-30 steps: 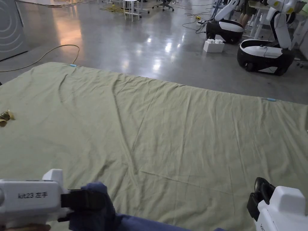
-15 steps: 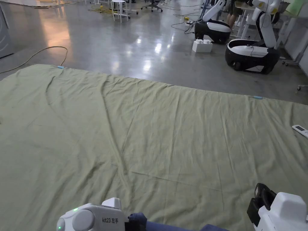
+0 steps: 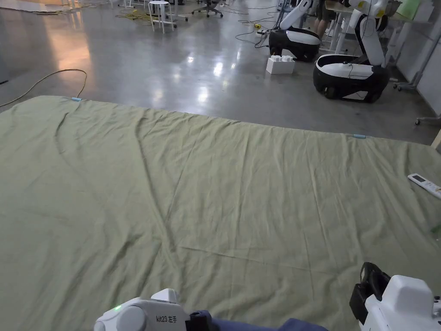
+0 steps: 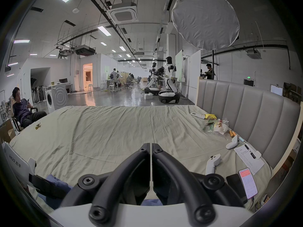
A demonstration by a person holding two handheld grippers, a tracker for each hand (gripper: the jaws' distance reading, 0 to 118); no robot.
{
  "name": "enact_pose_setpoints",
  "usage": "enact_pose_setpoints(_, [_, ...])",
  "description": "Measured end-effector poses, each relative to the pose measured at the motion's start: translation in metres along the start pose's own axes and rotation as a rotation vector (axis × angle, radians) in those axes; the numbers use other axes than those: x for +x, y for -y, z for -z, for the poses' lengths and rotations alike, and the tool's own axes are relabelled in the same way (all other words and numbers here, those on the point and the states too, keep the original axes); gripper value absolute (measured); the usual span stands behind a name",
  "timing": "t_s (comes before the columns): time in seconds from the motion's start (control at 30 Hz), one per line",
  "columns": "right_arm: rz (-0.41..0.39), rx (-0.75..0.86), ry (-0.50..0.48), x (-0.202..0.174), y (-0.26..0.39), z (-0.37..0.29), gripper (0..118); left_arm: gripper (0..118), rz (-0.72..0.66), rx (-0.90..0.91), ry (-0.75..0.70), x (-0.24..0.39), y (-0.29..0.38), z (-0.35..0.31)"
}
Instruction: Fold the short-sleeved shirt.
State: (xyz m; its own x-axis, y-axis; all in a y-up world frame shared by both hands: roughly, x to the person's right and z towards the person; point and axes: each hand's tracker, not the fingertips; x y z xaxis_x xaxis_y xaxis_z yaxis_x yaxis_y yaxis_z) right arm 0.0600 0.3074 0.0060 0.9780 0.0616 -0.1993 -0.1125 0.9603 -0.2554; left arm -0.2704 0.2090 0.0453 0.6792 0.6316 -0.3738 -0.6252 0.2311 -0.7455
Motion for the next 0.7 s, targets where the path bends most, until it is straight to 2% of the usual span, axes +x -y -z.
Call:
enact_pose_setpoints(0.1, [-0.002, 0.003, -0.003, 0.000, -0.001, 0.000, 3, 60, 0.013, 0.027, 0.046, 0.004, -0.001, -0.017])
enact_pose_setpoints(0.23, [-0.002, 0.008, -0.004, 0.001, -0.002, -0.001, 3, 60, 0.034, 0.064, 0.101, 0.001, -0.006, -0.047])
enact_pose_setpoints(0.33, [-0.001, 0.010, -0.005, 0.002, -0.002, -0.002, 3, 59, 0.102, 0.122, 0.034, -0.001, -0.005, -0.063])
enact_pose_setpoints(0.37, [0.000, 0.011, -0.005, 0.002, -0.003, -0.002, 3, 57, 0.123, 0.135, -0.004, -0.001, -0.004, -0.065])
enact_pose_setpoints(0.4, [0.001, 0.010, -0.005, 0.002, -0.002, -0.002, 3, 49, 0.140, 0.142, -0.044, -0.001, -0.002, -0.065])
enact_pose_setpoints(0.47, [0.002, 0.008, -0.007, 0.002, -0.001, -0.001, 3, 24, 0.176, 0.110, -0.130, 0.000, 0.004, -0.057])
enact_pose_setpoints(0.5, [0.002, 0.007, -0.008, 0.001, 0.000, -0.001, 3, 20, 0.194, 0.100, -0.157, 0.001, 0.007, -0.053])
enact_pose_setpoints(0.7, [0.000, -0.009, -0.016, 0.000, 0.005, 0.000, 3, 16, 0.233, -0.023, -0.067, 0.013, 0.024, -0.016])
